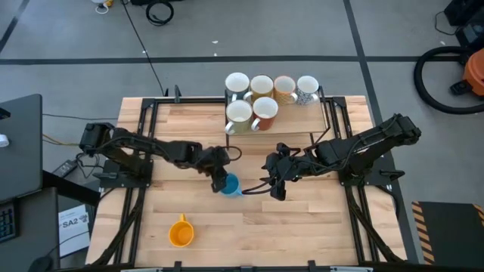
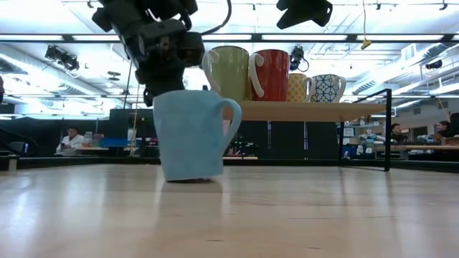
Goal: Place coffee mugs
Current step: Put the blue mug on the shelf
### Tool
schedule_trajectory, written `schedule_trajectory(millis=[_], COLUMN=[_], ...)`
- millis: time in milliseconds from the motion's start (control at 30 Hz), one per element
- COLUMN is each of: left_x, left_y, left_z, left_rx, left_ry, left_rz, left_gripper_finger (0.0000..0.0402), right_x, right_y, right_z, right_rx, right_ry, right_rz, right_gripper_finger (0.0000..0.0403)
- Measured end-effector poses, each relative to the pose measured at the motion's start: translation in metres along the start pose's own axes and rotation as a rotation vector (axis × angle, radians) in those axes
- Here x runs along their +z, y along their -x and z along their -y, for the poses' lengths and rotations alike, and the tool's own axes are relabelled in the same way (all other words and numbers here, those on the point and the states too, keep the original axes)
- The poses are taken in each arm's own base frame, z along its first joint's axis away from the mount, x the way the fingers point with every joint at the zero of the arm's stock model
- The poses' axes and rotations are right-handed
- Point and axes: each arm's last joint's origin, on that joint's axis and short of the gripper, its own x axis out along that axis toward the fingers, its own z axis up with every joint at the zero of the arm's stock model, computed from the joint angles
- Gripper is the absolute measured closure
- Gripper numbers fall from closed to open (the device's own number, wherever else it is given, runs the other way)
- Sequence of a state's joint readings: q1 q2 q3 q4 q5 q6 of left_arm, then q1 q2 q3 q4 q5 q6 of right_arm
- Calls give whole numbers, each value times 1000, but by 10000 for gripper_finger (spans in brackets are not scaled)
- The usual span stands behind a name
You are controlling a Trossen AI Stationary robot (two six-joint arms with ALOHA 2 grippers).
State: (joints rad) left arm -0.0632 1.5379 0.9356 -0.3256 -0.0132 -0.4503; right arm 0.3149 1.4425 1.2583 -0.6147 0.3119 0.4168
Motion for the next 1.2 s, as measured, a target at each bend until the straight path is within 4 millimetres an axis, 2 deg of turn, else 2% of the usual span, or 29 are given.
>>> schedule_trajectory(millis=[567,1000,1200], left_x=[1,2,2], left_y=[0,0,0], left_z=[-2,-2,-2], left_rx=[5,3,0], left_ry=[17,17,17], left_rz=[4,5,6], left_gripper_finger=[348,344,294], right_x=[-1,-7,-8], right_y=[-2,-36,-52], right_z=[-1,-13,-19], right_rx=[-3,74,108], right_ry=[3,12,5], right_rz=[-7,-79,-79], right_gripper_finger=[207,207,207])
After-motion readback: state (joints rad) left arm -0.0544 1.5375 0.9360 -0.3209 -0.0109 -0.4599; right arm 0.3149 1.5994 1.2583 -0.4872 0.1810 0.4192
